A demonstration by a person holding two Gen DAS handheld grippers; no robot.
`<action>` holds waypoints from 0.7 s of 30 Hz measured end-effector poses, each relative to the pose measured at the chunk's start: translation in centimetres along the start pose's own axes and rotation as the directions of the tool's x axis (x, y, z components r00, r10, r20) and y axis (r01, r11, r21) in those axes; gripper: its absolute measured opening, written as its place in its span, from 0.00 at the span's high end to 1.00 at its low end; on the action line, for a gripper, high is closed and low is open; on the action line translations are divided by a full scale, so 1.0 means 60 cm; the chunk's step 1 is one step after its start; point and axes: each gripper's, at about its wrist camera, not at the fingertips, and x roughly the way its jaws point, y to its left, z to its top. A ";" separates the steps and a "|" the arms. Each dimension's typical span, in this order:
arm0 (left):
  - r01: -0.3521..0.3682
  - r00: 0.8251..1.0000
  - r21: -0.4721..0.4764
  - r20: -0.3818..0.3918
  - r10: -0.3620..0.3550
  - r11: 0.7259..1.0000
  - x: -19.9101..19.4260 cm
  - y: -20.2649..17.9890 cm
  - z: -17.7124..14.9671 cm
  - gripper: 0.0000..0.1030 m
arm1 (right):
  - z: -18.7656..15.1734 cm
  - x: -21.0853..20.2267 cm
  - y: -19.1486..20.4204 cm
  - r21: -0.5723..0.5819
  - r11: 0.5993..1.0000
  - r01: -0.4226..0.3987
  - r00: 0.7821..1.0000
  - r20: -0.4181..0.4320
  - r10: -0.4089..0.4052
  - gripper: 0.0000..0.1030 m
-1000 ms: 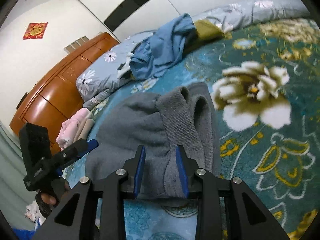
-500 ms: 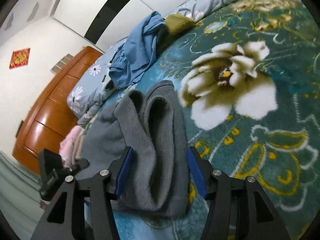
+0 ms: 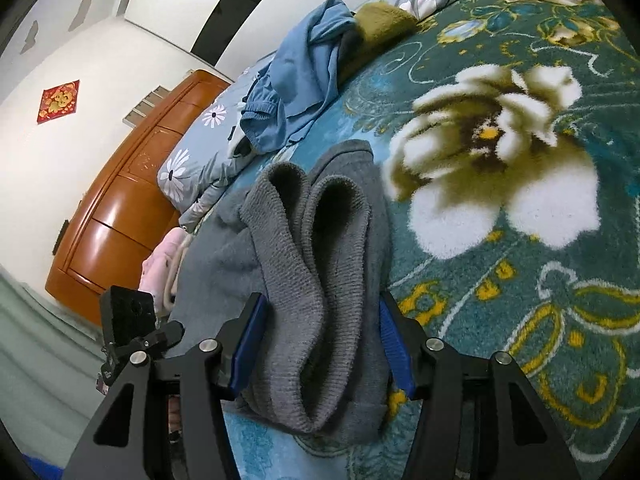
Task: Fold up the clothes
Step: 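Lift the folded grey sweatshirt off the blanket with both grippers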
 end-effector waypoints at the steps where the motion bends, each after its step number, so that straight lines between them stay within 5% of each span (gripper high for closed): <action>1: 0.009 1.000 -0.012 0.005 -0.009 1.000 -0.002 0.003 0.001 0.00 | 0.000 0.001 0.000 0.004 1.000 -0.010 1.000 -0.004 0.010 0.38; 9: 0.011 1.000 -0.052 0.030 -0.009 0.999 -0.012 0.014 0.002 0.13 | 0.004 0.011 0.017 0.006 1.000 -0.013 1.000 0.004 0.013 0.30; 11: 0.016 0.999 -0.068 0.031 -0.014 0.998 -0.015 0.020 0.000 0.27 | 0.005 0.015 0.019 0.010 0.999 -0.043 0.999 0.008 0.043 0.37; 15: 0.026 0.999 -0.089 0.045 -0.022 0.996 -0.021 0.027 -0.004 0.38 | 0.008 0.028 0.017 0.055 0.997 -0.046 0.999 -0.005 0.046 0.58; 21: 0.039 0.996 -0.106 0.082 -0.031 0.994 -0.034 0.031 -0.010 0.49 | 0.008 0.013 0.049 0.054 0.997 -0.054 0.998 0.014 0.053 0.68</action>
